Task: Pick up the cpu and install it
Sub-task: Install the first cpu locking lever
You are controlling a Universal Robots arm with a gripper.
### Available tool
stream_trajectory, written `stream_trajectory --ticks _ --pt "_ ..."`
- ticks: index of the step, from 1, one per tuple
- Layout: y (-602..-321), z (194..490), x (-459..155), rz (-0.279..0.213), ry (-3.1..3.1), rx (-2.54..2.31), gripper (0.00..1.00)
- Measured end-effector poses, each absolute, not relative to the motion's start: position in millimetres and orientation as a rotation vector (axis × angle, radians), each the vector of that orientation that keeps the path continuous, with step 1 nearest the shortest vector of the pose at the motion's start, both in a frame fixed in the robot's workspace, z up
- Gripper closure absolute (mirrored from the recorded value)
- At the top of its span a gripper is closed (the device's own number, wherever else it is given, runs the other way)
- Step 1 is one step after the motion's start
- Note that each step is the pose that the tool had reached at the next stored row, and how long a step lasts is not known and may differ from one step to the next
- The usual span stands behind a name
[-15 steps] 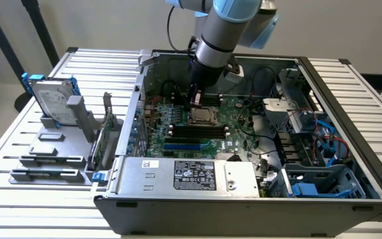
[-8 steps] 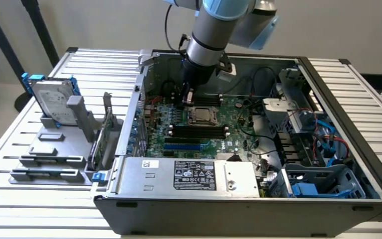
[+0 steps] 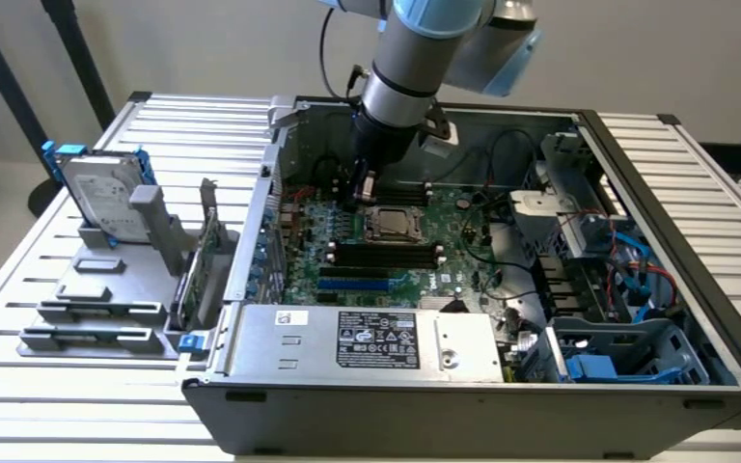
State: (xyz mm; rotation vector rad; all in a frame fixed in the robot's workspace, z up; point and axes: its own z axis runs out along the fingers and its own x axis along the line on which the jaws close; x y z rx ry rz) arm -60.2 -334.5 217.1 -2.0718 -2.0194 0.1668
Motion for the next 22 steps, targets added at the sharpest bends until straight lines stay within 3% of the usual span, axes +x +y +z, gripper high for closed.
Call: stream_trajectory --ticks 22 --pt "-334.3 222.3 -66.9 0.128 -1.927 -2.166 0.89"
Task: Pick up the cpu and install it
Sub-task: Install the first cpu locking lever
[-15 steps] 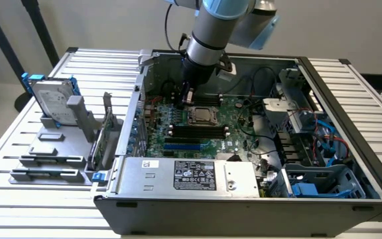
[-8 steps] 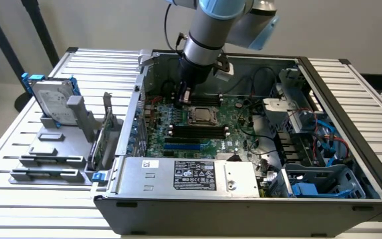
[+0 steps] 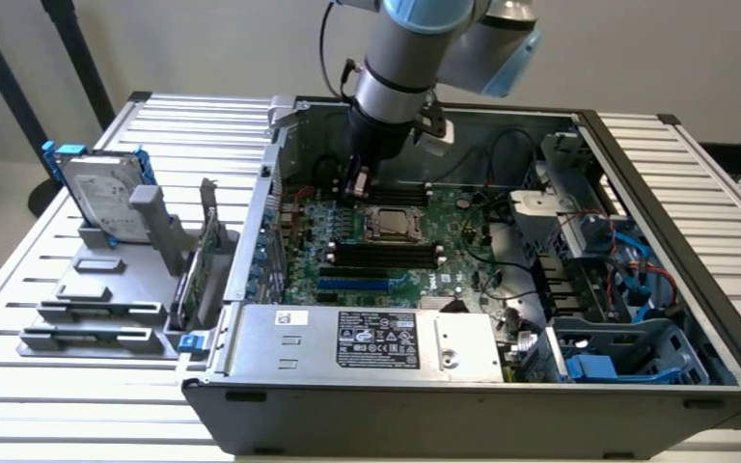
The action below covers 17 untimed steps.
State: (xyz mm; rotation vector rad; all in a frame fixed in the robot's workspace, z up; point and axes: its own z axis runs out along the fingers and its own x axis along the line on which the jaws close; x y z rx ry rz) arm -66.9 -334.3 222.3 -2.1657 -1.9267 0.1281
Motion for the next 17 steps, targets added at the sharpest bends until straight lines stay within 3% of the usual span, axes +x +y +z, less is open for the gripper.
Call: stream_trajectory --ticks 17 --pt "-334 230 -78 0.060 -1.830 -2.231 0.89"
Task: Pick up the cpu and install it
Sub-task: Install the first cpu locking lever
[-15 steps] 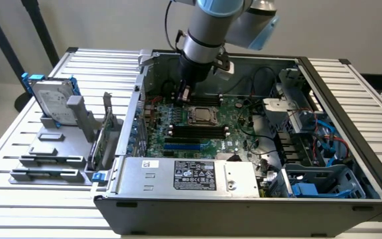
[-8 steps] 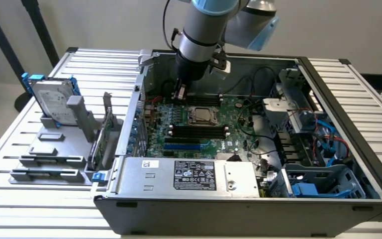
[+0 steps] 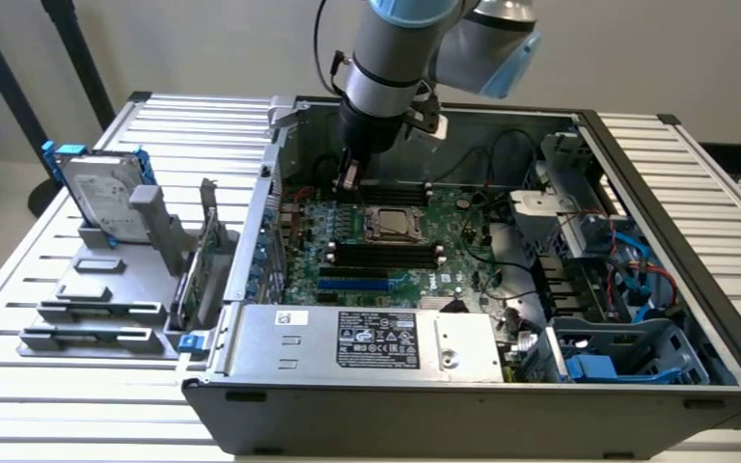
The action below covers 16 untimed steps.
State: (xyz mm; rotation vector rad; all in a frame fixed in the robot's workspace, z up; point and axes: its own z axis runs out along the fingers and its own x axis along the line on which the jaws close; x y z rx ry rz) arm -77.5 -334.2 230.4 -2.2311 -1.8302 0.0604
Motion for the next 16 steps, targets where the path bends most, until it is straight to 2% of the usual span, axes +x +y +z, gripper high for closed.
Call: stream_trajectory --ticks 16 --pt "-334.2 234.1 -77.8 0.012 -1.610 -2.383 0.89"
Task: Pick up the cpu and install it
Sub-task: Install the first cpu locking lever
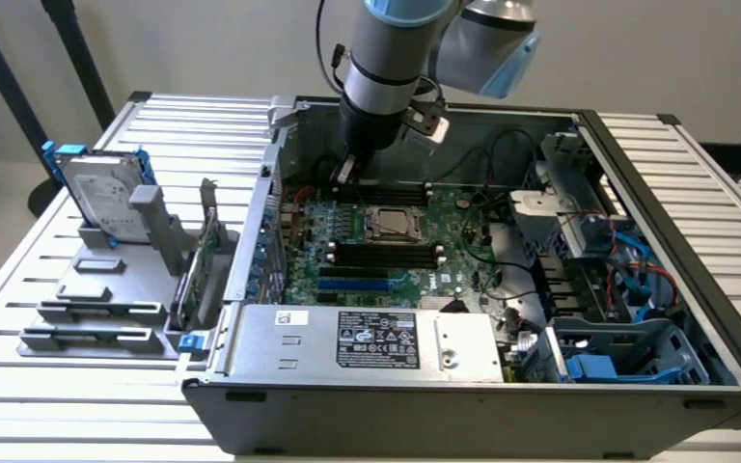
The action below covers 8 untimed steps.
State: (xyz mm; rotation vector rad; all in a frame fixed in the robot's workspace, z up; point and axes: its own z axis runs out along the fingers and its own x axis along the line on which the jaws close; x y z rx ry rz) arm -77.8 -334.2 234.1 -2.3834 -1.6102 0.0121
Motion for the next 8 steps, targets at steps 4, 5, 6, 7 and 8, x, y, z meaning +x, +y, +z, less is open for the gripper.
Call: stream_trajectory --ticks 4,5,6,7,8 --pt "-334.2 234.0 -77.9 0.013 -1.551 -2.413 0.89" --pt "-334.1 234.0 -77.9 0.015 -1.537 -2.418 0.89" --pt "-334.2 234.0 -77.9 0.018 -1.524 -2.422 0.89" --pt "-334.2 234.0 -77.9 0.023 -1.511 -2.425 0.89" --pt "-334.3 234.0 -77.9 0.028 -1.499 -2.427 0.89"
